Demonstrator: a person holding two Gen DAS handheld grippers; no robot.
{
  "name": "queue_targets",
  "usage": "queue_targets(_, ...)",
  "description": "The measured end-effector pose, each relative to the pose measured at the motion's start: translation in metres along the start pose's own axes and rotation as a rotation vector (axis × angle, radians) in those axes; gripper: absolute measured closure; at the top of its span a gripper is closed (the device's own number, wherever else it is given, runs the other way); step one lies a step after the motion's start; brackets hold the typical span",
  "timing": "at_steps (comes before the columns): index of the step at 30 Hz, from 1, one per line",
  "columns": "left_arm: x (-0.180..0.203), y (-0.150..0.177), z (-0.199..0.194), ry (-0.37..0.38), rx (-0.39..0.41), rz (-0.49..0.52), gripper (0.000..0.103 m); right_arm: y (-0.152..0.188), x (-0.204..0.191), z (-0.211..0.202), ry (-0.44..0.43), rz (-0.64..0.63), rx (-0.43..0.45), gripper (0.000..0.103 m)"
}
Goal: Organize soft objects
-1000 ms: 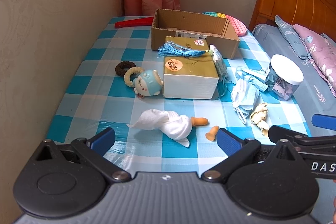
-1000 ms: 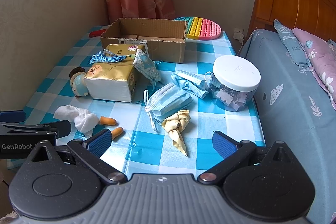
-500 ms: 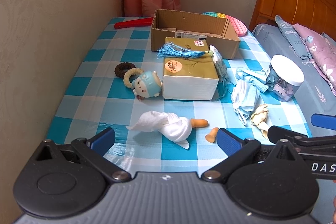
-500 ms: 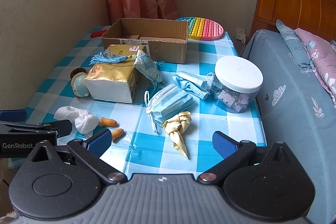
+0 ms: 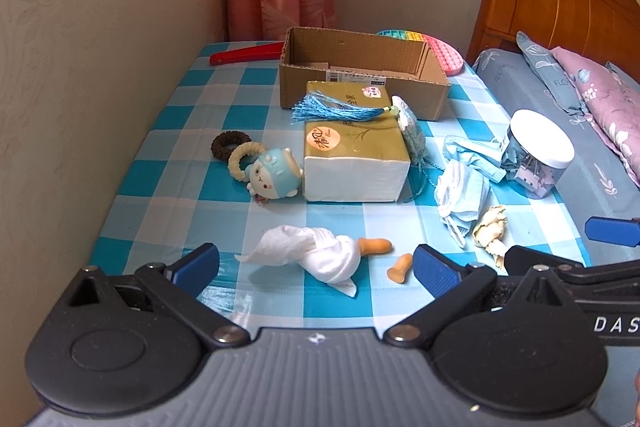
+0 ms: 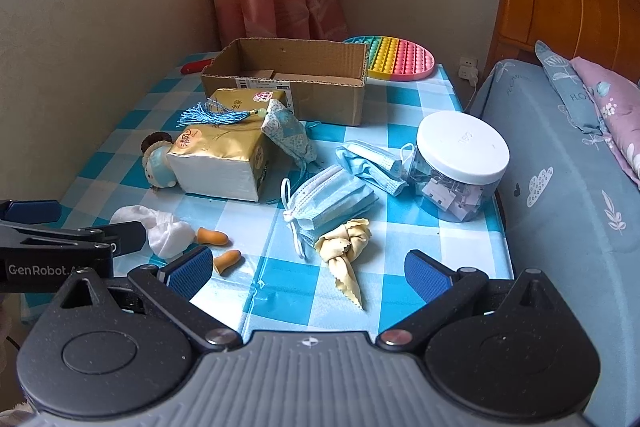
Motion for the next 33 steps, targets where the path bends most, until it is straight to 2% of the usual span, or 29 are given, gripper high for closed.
queue_targets(5, -0.001, -0.002, 0.003, 0.032, 0.012, 0.015, 0.001, -0.003, -0.003, -0.005, -0.039, -0.03, 0.056, 0.0)
queue_targets(11, -0.006, 0.0, 0.005, 0.141, 0.042, 0.021, 0.001, -0.003, -0.002, -0.006, -0.068, -0.057, 0.1, 0.0)
queue_targets(18, -0.016, 0.006, 0.02, 0.091, 0.005, 0.08, 0.001, 0.004, 0.001, 0.011, -0.048, -0.127, 0.091, 0.0)
queue_targets(26, -0.026, 0.019, 0.045, 0.098, -0.091, 0.088, 0.001, 0.024, 0.006, 0.052, -0.05, -0.197, 0.009, 0.0)
queue_targets(33, -0.036, 0.025, 0.068, 0.109, -0.153, 0.075, 0.001, 0.035, 0.011, 0.084, -0.064, -0.199, -0.028, 0.0)
Point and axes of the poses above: each gripper's, at about its wrist camera, not at the fingertips, and z roughly the way its jaws point, x to its right, y to its underside, the point moved 5 cm from there along z, roughly the way its jaws point, and after that the axes turned 15 degrees about y, right-handed, at the moved point
